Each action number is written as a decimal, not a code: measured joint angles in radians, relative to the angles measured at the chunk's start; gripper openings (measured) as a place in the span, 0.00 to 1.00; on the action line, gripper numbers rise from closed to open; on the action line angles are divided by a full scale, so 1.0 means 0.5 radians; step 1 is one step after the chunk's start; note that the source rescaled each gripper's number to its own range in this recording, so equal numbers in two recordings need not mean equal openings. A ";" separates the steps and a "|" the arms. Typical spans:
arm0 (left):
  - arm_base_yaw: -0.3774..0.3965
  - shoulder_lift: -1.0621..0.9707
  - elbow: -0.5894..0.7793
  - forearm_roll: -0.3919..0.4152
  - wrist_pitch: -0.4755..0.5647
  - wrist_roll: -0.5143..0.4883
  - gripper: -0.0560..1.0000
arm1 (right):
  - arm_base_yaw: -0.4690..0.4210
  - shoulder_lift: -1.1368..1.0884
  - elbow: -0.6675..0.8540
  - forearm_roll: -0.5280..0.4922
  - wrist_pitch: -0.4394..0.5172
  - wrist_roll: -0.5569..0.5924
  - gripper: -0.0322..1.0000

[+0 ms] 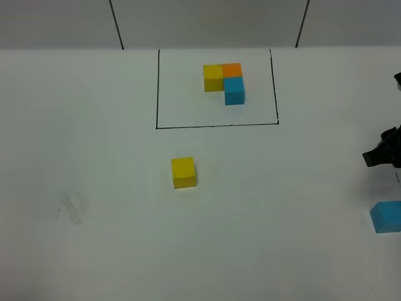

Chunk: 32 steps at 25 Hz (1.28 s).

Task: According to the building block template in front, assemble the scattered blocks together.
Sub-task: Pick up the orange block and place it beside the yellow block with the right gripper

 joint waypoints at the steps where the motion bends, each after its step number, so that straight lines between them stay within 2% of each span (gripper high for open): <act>1: 0.000 0.000 0.000 0.000 0.000 0.000 0.05 | 0.026 -0.077 0.000 0.000 0.046 0.000 0.52; 8: 0.000 0.000 0.000 0.000 0.000 0.000 0.05 | 0.209 -0.462 0.000 0.009 0.323 -0.055 0.52; 12: 0.000 0.000 0.000 0.000 0.000 0.000 0.05 | 0.271 -0.552 0.000 0.016 0.541 -0.299 0.52; 16: 0.000 0.000 0.000 0.000 0.000 0.000 0.05 | 0.375 -0.566 0.000 0.104 0.721 -0.778 0.52; 21: 0.000 0.000 0.000 0.000 0.000 0.000 0.05 | 0.537 -0.566 0.000 0.228 0.825 -1.636 0.52; 23: 0.000 0.000 0.000 0.000 0.000 0.000 0.05 | 0.593 -0.569 0.000 0.269 0.847 -1.858 0.52; 25: 0.000 0.000 0.000 0.000 0.000 0.000 0.05 | 0.616 -0.573 0.000 0.294 0.850 -1.942 0.52; 32: 0.000 0.000 0.000 0.000 0.000 0.000 0.05 | 0.621 -0.516 0.000 0.321 0.810 -1.966 0.52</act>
